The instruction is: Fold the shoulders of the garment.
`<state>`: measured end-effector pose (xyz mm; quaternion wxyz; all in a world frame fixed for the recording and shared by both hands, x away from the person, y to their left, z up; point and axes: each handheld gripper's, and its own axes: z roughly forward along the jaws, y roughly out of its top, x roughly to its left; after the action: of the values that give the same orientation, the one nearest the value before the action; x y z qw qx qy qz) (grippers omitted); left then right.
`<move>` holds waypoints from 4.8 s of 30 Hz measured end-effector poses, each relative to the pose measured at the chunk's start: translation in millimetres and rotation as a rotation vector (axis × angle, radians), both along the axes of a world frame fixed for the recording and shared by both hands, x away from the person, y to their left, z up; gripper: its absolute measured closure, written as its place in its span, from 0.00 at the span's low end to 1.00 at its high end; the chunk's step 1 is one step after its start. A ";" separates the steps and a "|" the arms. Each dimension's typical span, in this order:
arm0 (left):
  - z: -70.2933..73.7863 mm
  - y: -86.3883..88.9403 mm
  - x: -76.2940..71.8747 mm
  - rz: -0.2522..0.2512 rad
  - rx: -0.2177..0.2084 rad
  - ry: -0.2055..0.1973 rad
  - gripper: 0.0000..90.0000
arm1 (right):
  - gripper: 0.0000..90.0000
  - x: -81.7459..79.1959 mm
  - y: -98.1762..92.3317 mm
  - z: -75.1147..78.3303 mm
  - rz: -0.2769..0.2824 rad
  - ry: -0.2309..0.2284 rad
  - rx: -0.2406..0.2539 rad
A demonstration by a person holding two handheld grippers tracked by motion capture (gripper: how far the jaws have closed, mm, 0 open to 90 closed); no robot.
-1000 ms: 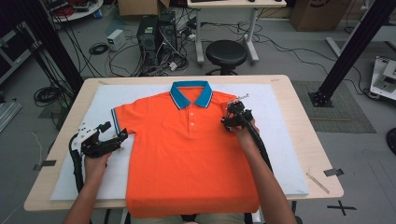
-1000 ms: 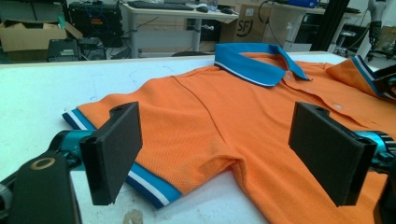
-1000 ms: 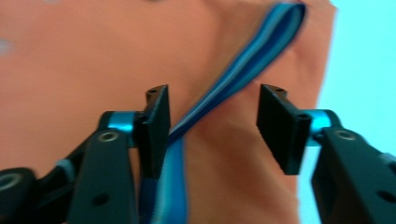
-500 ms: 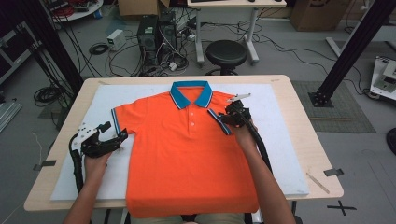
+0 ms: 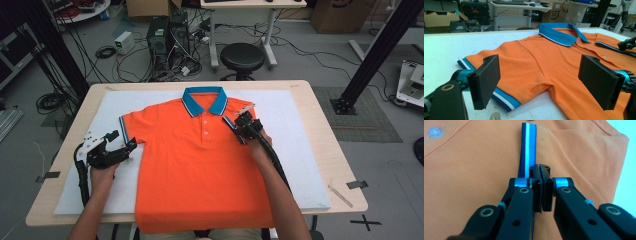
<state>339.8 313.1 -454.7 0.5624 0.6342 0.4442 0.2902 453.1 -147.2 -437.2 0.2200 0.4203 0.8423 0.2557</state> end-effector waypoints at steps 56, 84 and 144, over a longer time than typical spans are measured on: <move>-1.6 6.0 94.7 0.144 0.274 0.446 0.39 | 0.22 -79.5 -120.1 0.0 -0.085 -0.152 0.278; 34.0 -59.9 91.3 -0.139 0.232 0.292 0.87 | 0.22 -81.6 -122.2 3.3 -0.096 -0.158 0.310; 20.6 -104.0 117.1 -0.142 0.188 0.394 0.74 | 0.22 -82.4 -123.1 3.3 -0.104 -0.148 0.318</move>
<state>457.0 209.1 -434.1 0.4223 0.7578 0.4707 0.1607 370.8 -270.4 -433.8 0.2251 0.4728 0.7499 0.4043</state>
